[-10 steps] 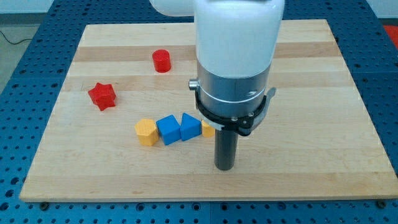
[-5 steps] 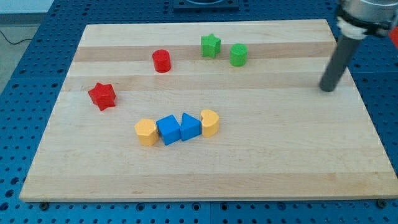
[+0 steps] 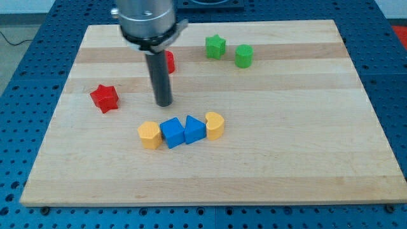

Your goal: Place the red star diagonally to the red circle

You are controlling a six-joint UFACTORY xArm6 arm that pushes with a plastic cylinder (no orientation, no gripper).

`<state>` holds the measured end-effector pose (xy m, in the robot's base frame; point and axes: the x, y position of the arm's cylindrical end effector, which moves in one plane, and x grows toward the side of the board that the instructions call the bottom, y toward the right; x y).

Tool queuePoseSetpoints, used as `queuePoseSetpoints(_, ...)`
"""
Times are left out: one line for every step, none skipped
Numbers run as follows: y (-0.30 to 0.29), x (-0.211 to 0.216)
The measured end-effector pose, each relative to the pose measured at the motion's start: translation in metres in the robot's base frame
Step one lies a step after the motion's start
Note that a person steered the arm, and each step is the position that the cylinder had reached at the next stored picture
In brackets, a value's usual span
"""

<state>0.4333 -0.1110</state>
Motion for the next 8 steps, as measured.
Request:
queuePoseSetpoints(-0.047,0.009)
queuePoseSetpoints(-0.087,0.023)
queuePoseSetpoints(-0.13,0.031)
queuePoseSetpoints(-0.156,0.018)
queuePoseSetpoints(-0.108,0.0)
queuePoseSetpoints(-0.03,-0.016)
queuePoseSetpoints(0.036,-0.039)
queuePoseSetpoints(0.031,-0.035)
